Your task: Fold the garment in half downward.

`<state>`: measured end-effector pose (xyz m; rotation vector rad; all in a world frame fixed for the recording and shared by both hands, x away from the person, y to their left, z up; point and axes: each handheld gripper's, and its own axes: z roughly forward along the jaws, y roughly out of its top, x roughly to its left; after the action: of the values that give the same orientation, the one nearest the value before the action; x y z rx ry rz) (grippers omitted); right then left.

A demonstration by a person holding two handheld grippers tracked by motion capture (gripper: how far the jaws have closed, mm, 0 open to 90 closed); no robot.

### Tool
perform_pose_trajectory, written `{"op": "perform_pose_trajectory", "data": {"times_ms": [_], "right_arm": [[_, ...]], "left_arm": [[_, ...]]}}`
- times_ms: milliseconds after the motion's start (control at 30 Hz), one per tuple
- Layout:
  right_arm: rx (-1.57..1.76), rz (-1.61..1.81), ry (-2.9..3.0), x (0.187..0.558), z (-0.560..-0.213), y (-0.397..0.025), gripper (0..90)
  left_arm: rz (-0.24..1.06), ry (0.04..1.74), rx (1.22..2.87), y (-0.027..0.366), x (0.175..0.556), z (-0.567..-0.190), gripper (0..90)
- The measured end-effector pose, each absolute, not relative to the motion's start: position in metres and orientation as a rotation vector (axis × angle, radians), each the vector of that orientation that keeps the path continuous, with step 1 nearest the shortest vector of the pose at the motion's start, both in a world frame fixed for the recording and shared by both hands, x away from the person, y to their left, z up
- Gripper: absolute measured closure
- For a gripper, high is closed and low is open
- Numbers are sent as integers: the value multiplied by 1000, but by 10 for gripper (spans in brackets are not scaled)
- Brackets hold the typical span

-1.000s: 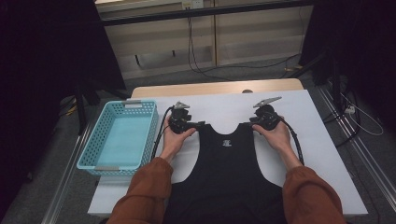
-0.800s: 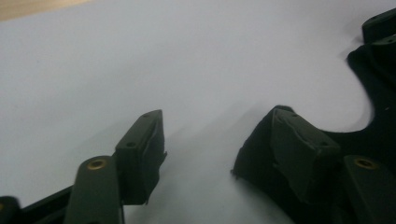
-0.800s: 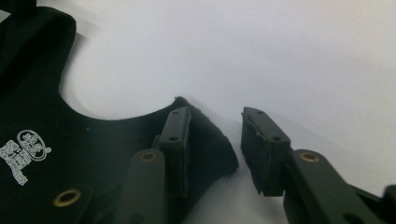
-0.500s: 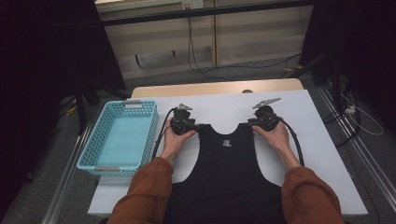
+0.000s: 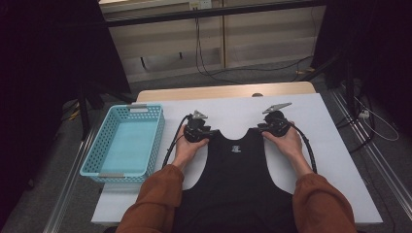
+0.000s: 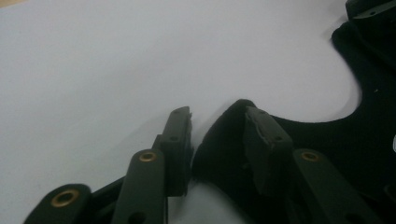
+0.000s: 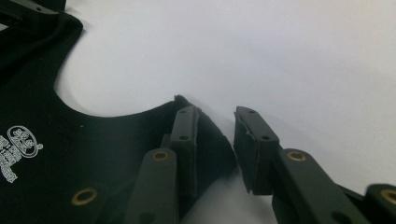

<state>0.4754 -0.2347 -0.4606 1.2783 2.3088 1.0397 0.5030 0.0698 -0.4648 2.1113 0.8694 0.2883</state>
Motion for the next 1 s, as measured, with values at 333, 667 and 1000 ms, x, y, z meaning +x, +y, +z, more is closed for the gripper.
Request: {"op": "perform_pose_trajectory", "data": {"times_ms": [333, 667, 1000], "right_arm": [[1323, 1093, 2310, 474, -461, -235, 867], [1315, 1154, 2251, 473, -449, -239, 882], [1271, 1219, 2170, 467, -416, -255, 884]], "left_arm": [[224, 831, 2121, 69, 497, -464, 870], [191, 893, 1990, 80, 501, -449, 876], [222, 863, 1932, 80, 498, -419, 877]]}}
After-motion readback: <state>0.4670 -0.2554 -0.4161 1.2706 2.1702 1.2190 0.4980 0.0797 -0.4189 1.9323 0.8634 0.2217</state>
